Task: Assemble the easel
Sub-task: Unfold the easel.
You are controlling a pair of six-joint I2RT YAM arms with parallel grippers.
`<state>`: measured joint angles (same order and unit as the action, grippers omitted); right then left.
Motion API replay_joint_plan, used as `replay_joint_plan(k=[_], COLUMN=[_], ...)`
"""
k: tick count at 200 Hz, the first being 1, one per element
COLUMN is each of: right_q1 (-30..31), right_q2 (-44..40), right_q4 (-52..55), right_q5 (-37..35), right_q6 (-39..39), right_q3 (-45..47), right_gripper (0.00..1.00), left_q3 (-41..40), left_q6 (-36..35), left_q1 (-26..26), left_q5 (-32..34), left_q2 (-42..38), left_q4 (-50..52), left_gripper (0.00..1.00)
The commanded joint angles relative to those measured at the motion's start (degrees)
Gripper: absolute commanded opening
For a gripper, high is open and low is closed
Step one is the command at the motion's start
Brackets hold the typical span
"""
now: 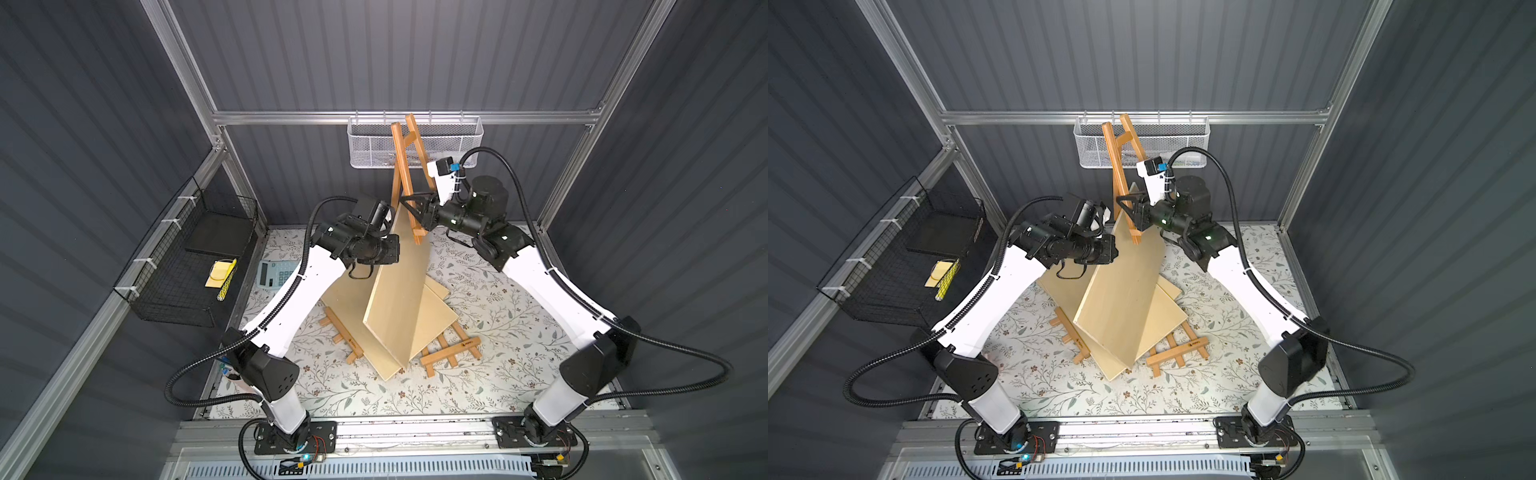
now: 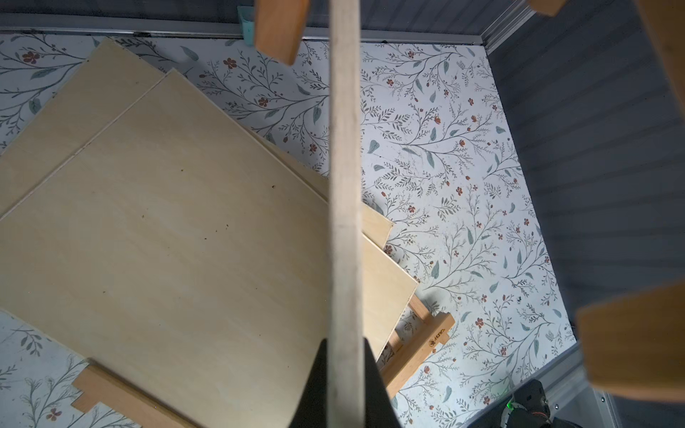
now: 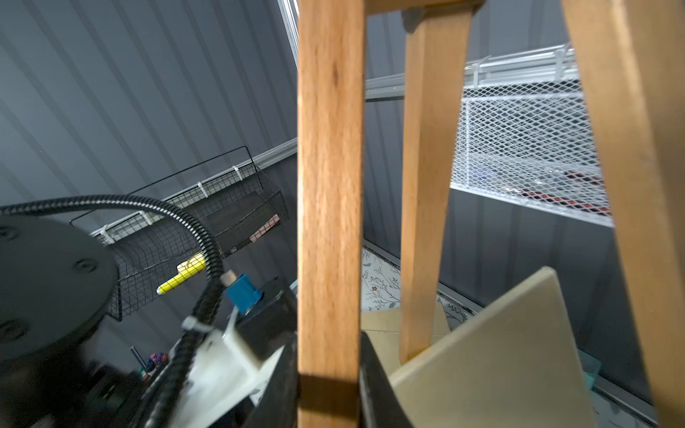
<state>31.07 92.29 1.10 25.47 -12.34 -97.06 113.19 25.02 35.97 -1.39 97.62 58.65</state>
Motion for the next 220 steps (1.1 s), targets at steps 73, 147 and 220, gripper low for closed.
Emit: replay_joint_plan(k=[73, 147, 220], right_q1=[-0.5, -0.5, -3.5], right_q2=[-20.9, -27.8, -29.3], right_q4=[3.4, 6.7, 2.2], right_q5=[-3.6, -6.8, -26.3], right_q6=[4.4, 10.6, 18.5], right_q3=[18.4, 15.4, 16.7], right_gripper=[0.00, 0.00, 0.00], left_q3=[2.1, 2.7, 3.5], left_q6=[-1.5, -0.9, -0.3], left_q1=[0.2, 0.2, 0.2], left_q5=[7.4, 7.5, 8.1], left_q2=[-2.1, -0.5, 1.3], left_q4=[-4.8, -5.5, -4.3], left_gripper=[0.00, 0.00, 0.00])
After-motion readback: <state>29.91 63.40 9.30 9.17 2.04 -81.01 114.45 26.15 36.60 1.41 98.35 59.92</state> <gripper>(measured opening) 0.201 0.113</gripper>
